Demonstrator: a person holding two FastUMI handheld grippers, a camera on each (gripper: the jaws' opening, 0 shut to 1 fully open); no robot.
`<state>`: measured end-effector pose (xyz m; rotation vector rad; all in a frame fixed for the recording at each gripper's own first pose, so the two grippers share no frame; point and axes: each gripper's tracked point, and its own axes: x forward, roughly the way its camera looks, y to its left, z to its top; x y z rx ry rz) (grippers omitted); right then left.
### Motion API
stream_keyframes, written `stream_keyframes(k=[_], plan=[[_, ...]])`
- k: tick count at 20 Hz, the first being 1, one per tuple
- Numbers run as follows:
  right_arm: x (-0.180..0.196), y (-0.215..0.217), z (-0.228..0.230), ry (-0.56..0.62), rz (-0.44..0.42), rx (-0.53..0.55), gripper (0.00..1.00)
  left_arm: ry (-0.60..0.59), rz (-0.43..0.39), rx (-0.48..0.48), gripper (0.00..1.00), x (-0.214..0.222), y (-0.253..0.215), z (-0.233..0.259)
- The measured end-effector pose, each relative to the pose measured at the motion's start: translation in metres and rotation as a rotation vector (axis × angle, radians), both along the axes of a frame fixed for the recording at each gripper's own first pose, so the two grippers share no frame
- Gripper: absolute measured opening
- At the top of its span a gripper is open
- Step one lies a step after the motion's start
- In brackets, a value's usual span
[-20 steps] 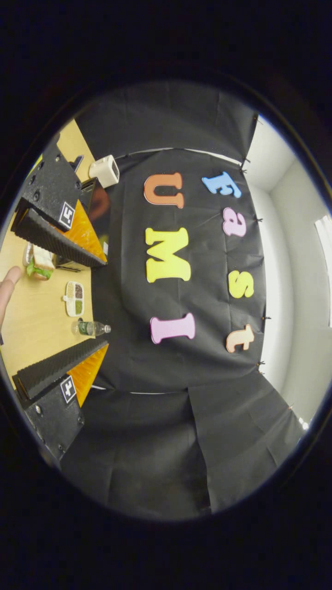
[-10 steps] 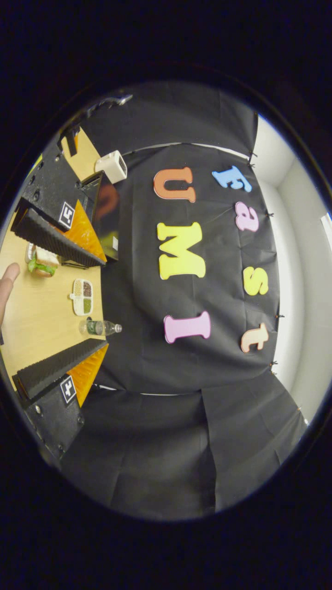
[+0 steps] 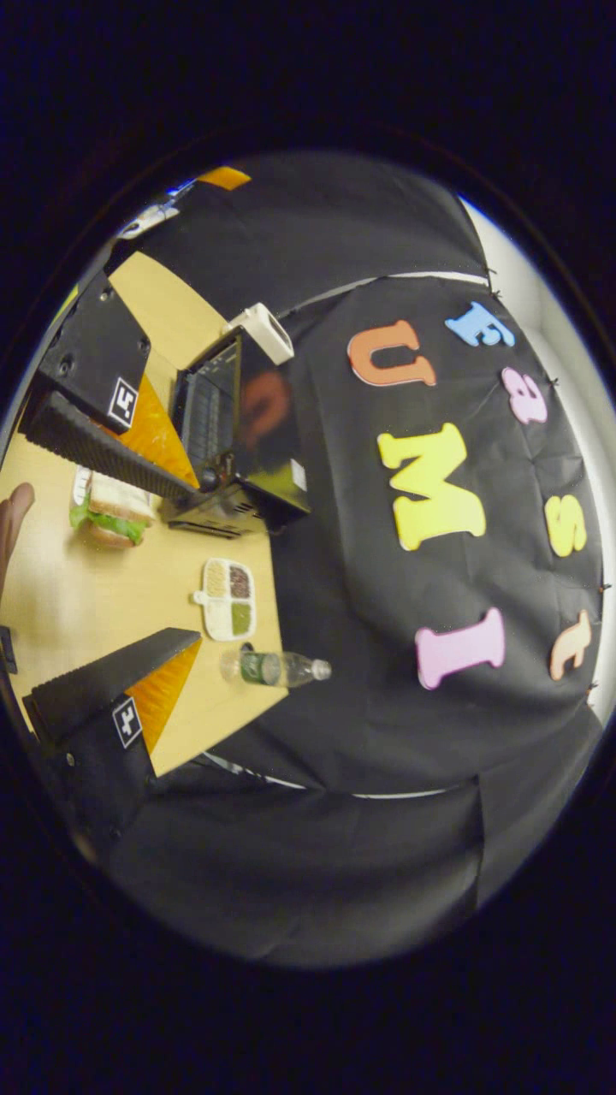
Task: Open the electric oven with the left hand, put the food in, and close the electric oven.
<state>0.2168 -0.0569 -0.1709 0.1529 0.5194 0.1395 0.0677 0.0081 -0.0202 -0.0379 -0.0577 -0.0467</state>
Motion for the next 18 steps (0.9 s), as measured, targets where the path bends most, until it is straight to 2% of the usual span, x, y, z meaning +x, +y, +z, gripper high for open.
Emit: stream_keyframes(k=[2, 3, 4, 7, 8, 9, 11, 12, 13, 16, 18], plan=[[0.011, 0.01, -0.032, 0.101, 0.049, 0.061, 0.98, -0.033, 0.027, 0.007, 0.95, -0.01, 0.009, 0.006], [0.016, 0.014, -0.045, 0.15, 0.07, 0.092, 0.87, -0.038, 0.046, 0.007, 0.95, -0.014, 0.014, 0.005], [0.018, 0.018, -0.058, 0.195, 0.088, 0.119, 0.99, -0.035, 0.063, 0.006, 0.95, -0.018, 0.017, 0.002], [0.026, 0.03, -0.094, 0.331, 0.149, 0.201, 0.97, -0.015, 0.1, 0.017, 0.95, -0.022, 0.025, -0.007], [0.027, 0.035, -0.105, 0.372, 0.173, 0.223, 0.83, -0.009, 0.106, 0.02, 0.95, -0.023, 0.026, -0.008], [0.028, 0.039, -0.116, 0.412, 0.189, 0.242, 0.95, -0.006, 0.109, 0.019, 0.95, -0.023, 0.025, -0.01], [0.027, 0.046, -0.133, 0.479, 0.227, 0.262, 0.93, 0.006, 0.105, 0.014, 0.95, -0.022, 0.023, -0.014], [0.026, 0.046, -0.137, 0.502, 0.239, 0.271, 0.81, 0.017, 0.103, 0.011, 0.95, -0.022, 0.023, -0.018], [0.027, 0.048, -0.139, 0.519, 0.252, 0.286, 0.94, 0.035, 0.108, 0.01, 0.95, -0.02, 0.022, -0.021], [0.02, 0.058, -0.151, 0.607, 0.296, 0.322, 0.91, 0.077, 0.123, 0.028, 0.95, -0.02, 0.022, -0.029], [0.014, 0.064, -0.156, 0.687, 0.3, 0.367, 0.84, 0.079, 0.12, 0.042, 0.95, -0.02, 0.018, -0.028]])
